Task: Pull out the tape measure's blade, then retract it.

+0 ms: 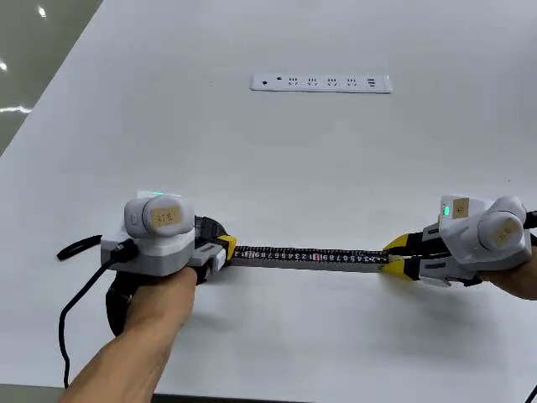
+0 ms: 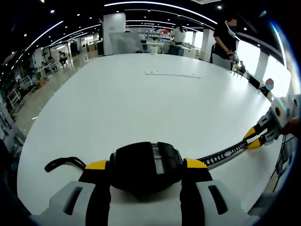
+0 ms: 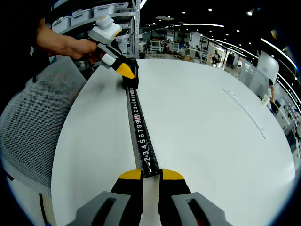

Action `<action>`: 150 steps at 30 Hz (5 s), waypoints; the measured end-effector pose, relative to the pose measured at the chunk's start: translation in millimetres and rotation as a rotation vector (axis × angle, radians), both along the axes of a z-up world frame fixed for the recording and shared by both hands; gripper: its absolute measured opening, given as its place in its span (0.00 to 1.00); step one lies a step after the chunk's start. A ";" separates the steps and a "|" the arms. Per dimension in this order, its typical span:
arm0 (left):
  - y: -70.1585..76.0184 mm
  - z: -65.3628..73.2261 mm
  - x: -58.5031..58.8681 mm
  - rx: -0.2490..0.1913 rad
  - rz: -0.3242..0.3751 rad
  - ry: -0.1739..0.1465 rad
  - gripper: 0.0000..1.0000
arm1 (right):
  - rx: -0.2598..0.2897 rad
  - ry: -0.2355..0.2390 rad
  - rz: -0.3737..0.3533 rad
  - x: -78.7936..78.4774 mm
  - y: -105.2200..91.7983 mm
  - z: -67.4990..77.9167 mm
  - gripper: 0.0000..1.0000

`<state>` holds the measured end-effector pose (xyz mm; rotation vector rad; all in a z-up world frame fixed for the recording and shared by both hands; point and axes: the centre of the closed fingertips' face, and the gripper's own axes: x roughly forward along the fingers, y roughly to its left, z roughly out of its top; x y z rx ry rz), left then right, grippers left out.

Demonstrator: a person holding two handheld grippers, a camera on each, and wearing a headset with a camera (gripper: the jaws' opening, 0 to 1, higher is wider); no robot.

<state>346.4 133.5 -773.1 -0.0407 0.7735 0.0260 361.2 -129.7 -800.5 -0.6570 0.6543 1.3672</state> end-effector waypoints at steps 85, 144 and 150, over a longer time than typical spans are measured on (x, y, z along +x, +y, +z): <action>1.2 0.0 -2.7 -0.046 -0.011 0.014 0.55 | 0.059 0.035 0.026 -4.8 61.6 -2.0 0.08; 1.2 0.9 -3.2 -0.065 -0.015 0.025 0.55 | 0.101 0.046 0.048 -11.4 109.9 -0.5 0.08; 0.7 1.5 -3.5 -0.068 -0.014 0.026 0.56 | 0.104 0.047 0.053 -12.2 115.1 -0.7 0.08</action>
